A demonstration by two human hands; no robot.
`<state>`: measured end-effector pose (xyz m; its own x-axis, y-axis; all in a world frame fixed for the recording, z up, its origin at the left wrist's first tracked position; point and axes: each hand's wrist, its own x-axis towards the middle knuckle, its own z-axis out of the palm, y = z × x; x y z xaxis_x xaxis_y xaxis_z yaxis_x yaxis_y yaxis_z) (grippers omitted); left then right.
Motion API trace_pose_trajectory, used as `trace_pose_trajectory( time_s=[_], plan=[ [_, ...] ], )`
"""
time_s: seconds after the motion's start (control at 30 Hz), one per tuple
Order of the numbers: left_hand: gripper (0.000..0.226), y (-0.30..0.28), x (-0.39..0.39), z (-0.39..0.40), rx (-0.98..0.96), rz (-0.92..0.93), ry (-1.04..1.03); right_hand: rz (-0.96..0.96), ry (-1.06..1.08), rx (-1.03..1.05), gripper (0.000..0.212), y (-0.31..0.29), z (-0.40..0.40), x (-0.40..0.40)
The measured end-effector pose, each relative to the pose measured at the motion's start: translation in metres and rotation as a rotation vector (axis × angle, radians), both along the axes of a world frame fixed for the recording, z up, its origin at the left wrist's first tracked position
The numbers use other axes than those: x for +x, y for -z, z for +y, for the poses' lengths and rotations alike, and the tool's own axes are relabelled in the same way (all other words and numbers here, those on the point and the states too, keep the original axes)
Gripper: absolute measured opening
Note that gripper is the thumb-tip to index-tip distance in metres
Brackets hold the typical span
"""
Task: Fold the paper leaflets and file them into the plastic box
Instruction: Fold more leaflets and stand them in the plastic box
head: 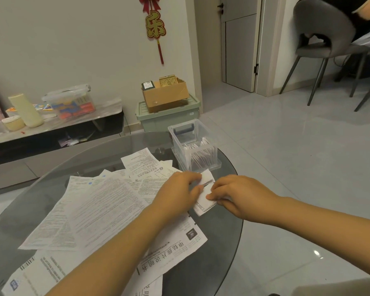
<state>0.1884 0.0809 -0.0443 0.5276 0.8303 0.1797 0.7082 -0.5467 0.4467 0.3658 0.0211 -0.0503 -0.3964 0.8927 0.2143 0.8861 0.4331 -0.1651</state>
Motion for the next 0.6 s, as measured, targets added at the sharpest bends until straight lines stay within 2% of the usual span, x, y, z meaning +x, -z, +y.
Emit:
trace_pose_trajectory(
  time_s=[0.1,0.17,0.27,0.43,0.6],
  plan=[
    [0.036,-0.003,0.011,0.006,0.020,0.025,-0.050,-0.022,0.019,-0.103,0.033,-0.007,0.000,0.000],
    [0.030,-0.005,0.017,0.009,0.073,0.079,-0.053,-0.035,0.021,-0.144,0.034,-0.010,0.000,0.001],
    [0.023,-0.008,0.022,0.011,0.154,0.162,-0.034,-0.038,0.026,-0.153,0.034,-0.012,0.001,0.001],
    [0.028,-0.009,0.025,0.009,0.295,0.351,0.048,-0.056,0.017,-0.154,0.034,-0.011,0.000,0.001],
    [0.021,-0.018,0.021,0.005,0.290,0.236,-0.064,-0.043,0.014,-0.170,0.034,-0.010,0.000,0.003]
  ],
)
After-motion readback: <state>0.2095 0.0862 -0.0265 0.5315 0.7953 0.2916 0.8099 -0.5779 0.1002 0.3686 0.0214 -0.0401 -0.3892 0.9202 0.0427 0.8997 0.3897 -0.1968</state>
